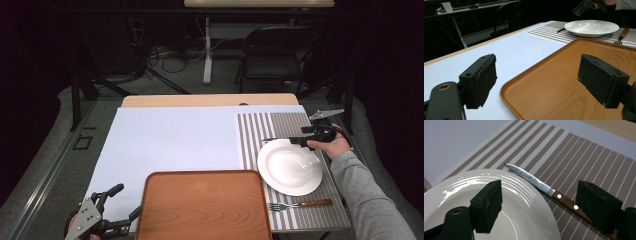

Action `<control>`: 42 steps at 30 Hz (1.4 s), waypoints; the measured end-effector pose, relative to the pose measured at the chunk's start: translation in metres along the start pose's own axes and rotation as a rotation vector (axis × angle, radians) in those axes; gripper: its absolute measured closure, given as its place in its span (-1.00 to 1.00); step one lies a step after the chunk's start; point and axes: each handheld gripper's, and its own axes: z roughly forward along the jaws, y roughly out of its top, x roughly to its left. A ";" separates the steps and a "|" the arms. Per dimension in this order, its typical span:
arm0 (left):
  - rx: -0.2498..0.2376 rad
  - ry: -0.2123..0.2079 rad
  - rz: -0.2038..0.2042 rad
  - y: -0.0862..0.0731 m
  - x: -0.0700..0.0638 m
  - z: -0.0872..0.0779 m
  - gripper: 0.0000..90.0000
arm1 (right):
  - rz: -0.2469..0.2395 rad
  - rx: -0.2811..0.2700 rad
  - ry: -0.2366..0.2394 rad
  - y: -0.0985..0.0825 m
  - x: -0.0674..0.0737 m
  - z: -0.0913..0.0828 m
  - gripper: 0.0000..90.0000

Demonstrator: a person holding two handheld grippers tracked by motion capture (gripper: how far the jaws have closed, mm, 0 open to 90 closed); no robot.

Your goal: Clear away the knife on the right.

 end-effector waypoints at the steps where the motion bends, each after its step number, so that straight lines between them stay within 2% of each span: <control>1: 0.000 0.000 0.000 0.000 0.000 0.000 -0.66 | 0.001 0.012 -0.003 0.002 -0.001 0.001 -0.52; 9: 0.002 -0.001 -0.002 0.000 0.000 0.000 -0.66 | 0.015 0.082 -0.024 0.011 -0.009 0.012 -0.54; 14: 0.003 0.001 -0.006 -0.001 0.000 0.001 -0.66 | 0.067 0.128 -0.042 0.018 -0.013 0.015 -0.53; 21: 0.007 0.005 -0.006 -0.001 0.001 0.001 -0.66 | 0.079 0.186 -0.048 0.025 -0.020 0.021 -0.54; 23: 0.009 0.004 -0.009 -0.002 0.001 0.001 -0.66 | 0.084 0.211 -0.062 0.026 -0.023 0.024 -0.58; 29: 0.011 0.015 -0.014 -0.003 0.003 0.002 -0.66 | 0.138 0.241 -0.076 0.024 -0.034 0.029 -0.63; 31: 0.013 0.016 -0.020 -0.003 0.003 0.001 -0.66 | 0.142 0.244 -0.079 0.025 -0.037 0.029 -0.59; 33: 0.012 0.017 -0.023 -0.003 0.004 0.001 -0.66 | 0.125 0.247 -0.076 0.025 -0.039 0.029 -0.42; 37: 0.011 0.024 -0.023 -0.003 0.004 0.000 -0.66 | 0.061 0.314 -0.092 0.026 -0.038 0.031 -0.39; 40: 0.011 0.022 -0.023 -0.004 0.004 0.000 -0.66 | 0.029 0.328 -0.082 0.028 -0.035 0.033 -0.35; 42: 0.012 0.023 -0.022 -0.004 0.004 0.000 -0.66 | -0.013 0.346 -0.073 0.030 -0.034 0.033 -0.33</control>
